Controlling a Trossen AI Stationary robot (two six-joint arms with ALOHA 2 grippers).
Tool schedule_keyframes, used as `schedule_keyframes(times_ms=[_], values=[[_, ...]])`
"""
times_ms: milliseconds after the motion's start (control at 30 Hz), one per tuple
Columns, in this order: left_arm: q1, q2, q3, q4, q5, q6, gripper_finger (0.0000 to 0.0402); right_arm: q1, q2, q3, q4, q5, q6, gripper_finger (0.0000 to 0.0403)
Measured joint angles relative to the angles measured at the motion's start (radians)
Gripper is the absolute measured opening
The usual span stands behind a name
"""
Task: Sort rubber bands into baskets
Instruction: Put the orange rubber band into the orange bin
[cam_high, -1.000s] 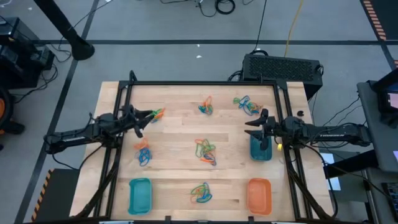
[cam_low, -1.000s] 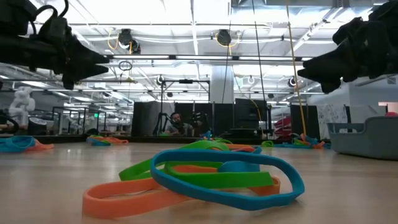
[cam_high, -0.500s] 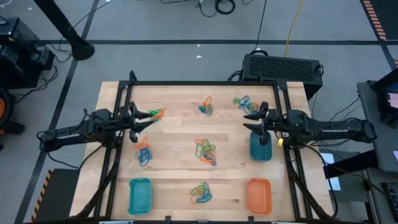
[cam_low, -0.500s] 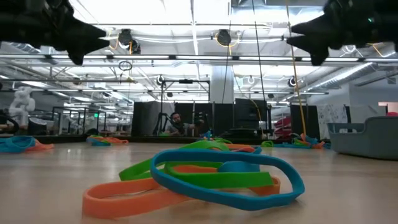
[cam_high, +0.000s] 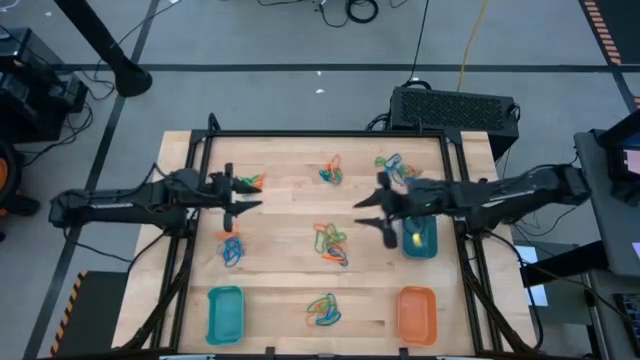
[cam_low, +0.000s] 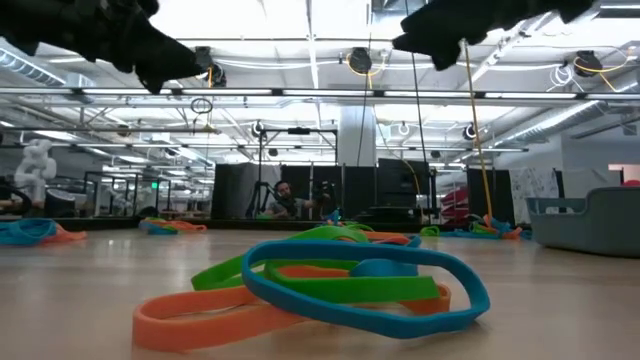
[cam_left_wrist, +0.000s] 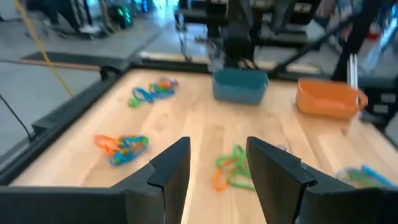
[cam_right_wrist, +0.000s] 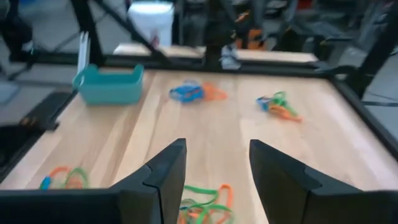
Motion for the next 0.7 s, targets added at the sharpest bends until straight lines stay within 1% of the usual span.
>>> schedule_keyframes(times_ms=[133, 233, 333, 433, 567, 700], values=[[-0.06, 0.112, 0.045, 0.019, -0.02, 0.024, 0.0163, 0.03, 0.145, 0.075, -0.011, 0.0, -0.026, 0.0169], [-0.116, 0.175, 0.085, 0.025, -0.041, 0.025, 0.0163, 0.041, 0.23, 0.12, -0.033, 0.0, -0.028, 0.0169], [-0.183, 0.232, 0.101, 0.016, -0.067, 0.027, 0.0163, 0.048, 0.304, 0.136, -0.038, 0.0, -0.016, 0.0169], [-0.233, 0.281, 0.102, 0.034, -0.078, 0.069, 0.0163, 0.058, 0.368, 0.139, -0.039, -0.002, 0.009, 0.0169], [-0.248, 0.331, 0.102, 0.074, -0.078, 0.161, 0.0163, 0.084, 0.453, 0.139, -0.046, -0.025, 0.043, 0.0169], [-0.246, 0.38, 0.103, 0.074, -0.061, 0.16, 0.0163, 0.102, 0.535, 0.139, -0.052, -0.026, 0.043, 0.0169]])
